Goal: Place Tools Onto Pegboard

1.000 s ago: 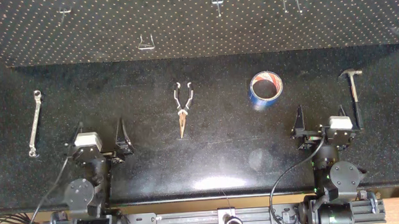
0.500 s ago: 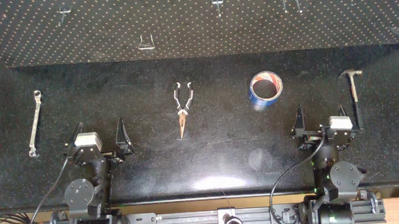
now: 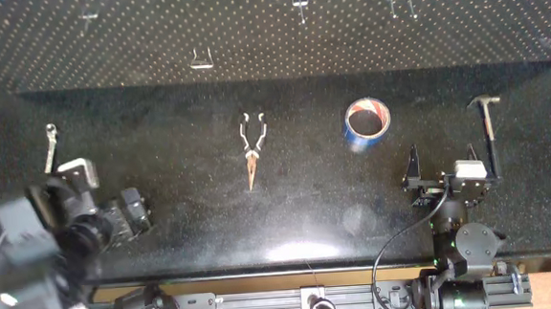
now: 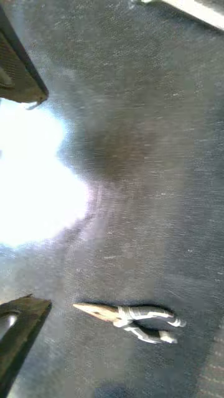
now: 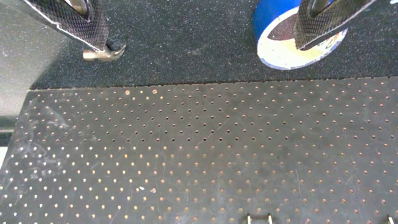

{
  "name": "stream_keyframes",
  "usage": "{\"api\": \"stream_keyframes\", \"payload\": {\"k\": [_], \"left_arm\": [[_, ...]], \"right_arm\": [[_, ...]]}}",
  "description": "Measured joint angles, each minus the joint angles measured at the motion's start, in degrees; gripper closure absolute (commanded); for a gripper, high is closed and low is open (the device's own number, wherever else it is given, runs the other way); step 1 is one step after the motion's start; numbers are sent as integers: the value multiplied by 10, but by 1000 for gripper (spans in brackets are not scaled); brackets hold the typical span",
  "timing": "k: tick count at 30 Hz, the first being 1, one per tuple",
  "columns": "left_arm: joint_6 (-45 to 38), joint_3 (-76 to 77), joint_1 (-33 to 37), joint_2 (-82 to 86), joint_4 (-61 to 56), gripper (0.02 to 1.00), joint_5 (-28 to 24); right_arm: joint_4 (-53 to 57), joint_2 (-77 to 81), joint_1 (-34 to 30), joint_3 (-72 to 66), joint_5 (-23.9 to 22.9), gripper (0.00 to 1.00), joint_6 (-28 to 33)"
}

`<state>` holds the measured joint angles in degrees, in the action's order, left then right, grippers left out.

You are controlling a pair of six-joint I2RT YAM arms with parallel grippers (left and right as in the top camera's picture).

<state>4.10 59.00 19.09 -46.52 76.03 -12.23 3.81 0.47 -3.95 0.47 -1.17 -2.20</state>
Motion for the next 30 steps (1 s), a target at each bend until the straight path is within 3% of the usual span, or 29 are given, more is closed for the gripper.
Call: {"api": "stream_keyframes", "payload": {"k": [2, 5, 8, 10, 15, 21, 30], "left_arm": [[-19, 67, 60, -121, 12, 23, 24], [-200, 75, 198, -255, 3, 25, 49], [-357, 92, 244, -371, -80, 25, 97], [-409, 96, 242, -408, -127, 25, 107], [-453, 113, 225, -536, -206, 25, 121], [-455, 174, 224, -615, -214, 25, 122], [-455, 173, 224, -648, -244, 25, 85]], "right_arm": [[0, 0, 0, 0, 0, 23, 0], [0, 0, 0, 0, 0, 23, 0], [0, 0, 0, 0, 0, 23, 0], [0, 0, 0, 0, 0, 23, 0], [0, 0, 0, 0, 0, 23, 0], [0, 0, 0, 0, 0, 23, 0], [0, 0, 0, 0, 0, 23, 0]]}}
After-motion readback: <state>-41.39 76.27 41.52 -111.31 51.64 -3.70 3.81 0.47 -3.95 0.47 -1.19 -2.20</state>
